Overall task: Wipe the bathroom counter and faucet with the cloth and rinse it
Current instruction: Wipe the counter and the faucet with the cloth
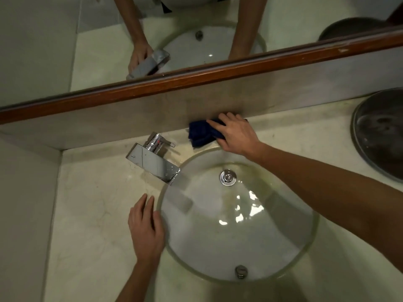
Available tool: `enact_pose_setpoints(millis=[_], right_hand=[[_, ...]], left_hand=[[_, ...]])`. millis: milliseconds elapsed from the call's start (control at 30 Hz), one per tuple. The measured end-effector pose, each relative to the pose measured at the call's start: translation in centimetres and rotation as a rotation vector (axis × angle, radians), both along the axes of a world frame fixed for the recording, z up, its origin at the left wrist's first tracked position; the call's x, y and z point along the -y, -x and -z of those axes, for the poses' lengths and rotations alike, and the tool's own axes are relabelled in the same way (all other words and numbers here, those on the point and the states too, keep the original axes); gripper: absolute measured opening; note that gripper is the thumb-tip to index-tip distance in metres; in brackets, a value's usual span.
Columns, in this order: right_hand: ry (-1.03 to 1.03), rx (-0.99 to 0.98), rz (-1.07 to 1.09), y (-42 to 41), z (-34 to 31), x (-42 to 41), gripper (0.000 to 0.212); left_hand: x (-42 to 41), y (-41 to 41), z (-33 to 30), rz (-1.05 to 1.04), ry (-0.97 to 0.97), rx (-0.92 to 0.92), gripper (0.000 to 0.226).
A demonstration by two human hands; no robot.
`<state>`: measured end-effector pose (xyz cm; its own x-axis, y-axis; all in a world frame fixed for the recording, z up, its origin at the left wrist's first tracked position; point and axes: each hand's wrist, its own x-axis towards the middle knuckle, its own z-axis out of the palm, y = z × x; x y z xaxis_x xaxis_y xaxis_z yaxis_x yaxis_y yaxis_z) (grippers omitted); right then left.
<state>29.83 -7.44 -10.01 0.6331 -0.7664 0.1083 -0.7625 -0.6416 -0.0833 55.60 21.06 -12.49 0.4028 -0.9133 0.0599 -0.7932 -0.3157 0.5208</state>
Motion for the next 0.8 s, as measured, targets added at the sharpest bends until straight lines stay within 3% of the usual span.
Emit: enact_pose_setpoints(millis=[467, 633, 800], right_hand=[[-0.014, -0.016, 0.279, 22.4, 0.1, 2.6, 0.061], [-0.105, 0.108, 0.412, 23.5, 0.7, 2.4, 0.054], [-0.110, 0.223, 0.482, 23.6, 1.7, -4.3, 0.055]], left_hand=[[0.0, 0.2, 0.1, 0.008, -0.028, 0.052, 0.056], [0.1, 0.8, -0.4, -0.018, -0.039, 0.020, 0.058], [0.2, 0.7, -0.3, -0.008, -0.026, 0.028, 0.056]])
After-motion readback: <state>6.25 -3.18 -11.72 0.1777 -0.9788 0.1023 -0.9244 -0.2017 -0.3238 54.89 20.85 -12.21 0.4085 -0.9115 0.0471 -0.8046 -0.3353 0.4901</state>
